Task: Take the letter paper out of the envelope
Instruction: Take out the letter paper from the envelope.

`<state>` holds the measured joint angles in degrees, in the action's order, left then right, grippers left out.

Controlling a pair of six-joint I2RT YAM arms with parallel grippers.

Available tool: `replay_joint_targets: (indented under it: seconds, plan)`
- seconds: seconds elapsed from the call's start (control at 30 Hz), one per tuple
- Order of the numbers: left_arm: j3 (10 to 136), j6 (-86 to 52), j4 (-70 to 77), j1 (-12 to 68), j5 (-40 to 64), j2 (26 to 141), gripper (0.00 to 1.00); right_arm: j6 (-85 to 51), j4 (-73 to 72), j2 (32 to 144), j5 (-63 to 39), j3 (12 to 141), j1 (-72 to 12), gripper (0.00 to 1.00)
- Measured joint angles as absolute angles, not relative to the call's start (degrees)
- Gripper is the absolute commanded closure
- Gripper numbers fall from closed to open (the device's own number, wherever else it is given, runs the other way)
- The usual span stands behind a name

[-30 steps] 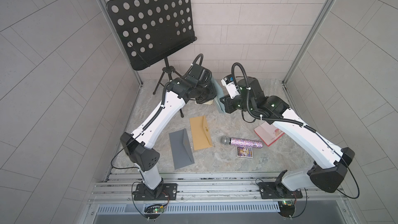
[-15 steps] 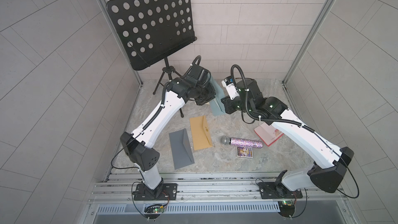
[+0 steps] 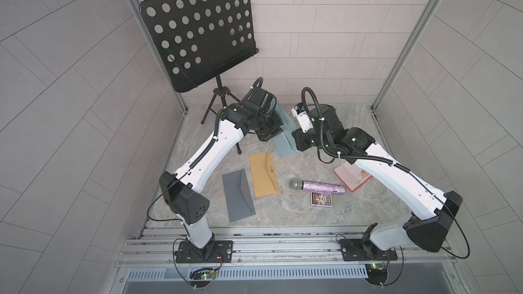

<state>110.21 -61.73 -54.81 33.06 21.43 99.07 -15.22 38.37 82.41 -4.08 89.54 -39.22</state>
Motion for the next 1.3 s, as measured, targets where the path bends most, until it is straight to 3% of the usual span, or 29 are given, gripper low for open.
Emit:
replay_joint_targets:
  seconds: [0.13,0.27,0.3,0.37,0.97,1.3]
  plan:
    - [110.2,-61.7,-54.7,33.0,21.8,99.4,0.93,-15.2,38.4,82.4,-4.5,89.5,-39.3,1.00]
    - [110.2,-61.8,-54.6,33.0,22.8,99.9,0.84,-15.4,38.4,82.4,-5.1,89.5,-39.3,1.00]
    - [110.2,-61.7,-54.2,33.1,23.4,99.9,0.84,-15.4,38.5,82.5,-5.2,89.5,-39.4,1.00]
    - [110.2,-61.4,-53.7,33.3,24.4,99.9,1.00,-15.5,38.8,82.7,-5.4,89.5,-39.4,1.00]
    - [110.2,-61.5,-52.7,33.5,25.9,99.9,1.00,-15.8,39.3,82.9,-5.6,88.6,-39.3,1.00]
    - [108.0,-61.3,-47.7,33.5,26.0,96.1,1.00,-20.9,37.9,82.9,-8.6,84.9,-34.0,1.00]
